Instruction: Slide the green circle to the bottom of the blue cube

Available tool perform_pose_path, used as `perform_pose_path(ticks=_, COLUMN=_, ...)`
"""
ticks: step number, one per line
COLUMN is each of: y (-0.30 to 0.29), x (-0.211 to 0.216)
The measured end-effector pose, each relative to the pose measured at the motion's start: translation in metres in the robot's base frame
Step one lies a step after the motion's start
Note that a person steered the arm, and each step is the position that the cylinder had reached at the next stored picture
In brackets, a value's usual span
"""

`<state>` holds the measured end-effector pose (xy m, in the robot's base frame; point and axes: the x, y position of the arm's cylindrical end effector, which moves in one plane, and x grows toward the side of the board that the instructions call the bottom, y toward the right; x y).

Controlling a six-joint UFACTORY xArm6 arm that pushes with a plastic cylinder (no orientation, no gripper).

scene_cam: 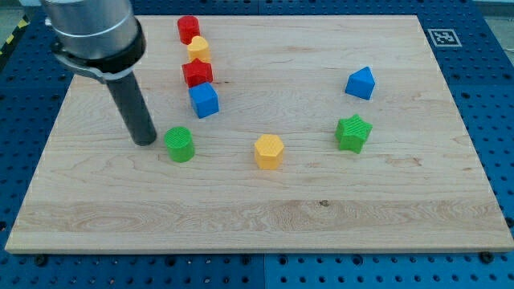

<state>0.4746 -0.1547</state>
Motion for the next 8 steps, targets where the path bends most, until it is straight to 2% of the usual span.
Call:
perform_pose_path(ticks=2, y=0.041, x=0.014)
perform_pose_path(ticks=3, y=0.038, x=0.020)
perform_pose_path(ticks=4, y=0.045, x=0.044)
perform_pose_path(ticks=5, y=0.078, x=0.061)
perform_pose_path(ticks=8, y=0.044, x=0.064)
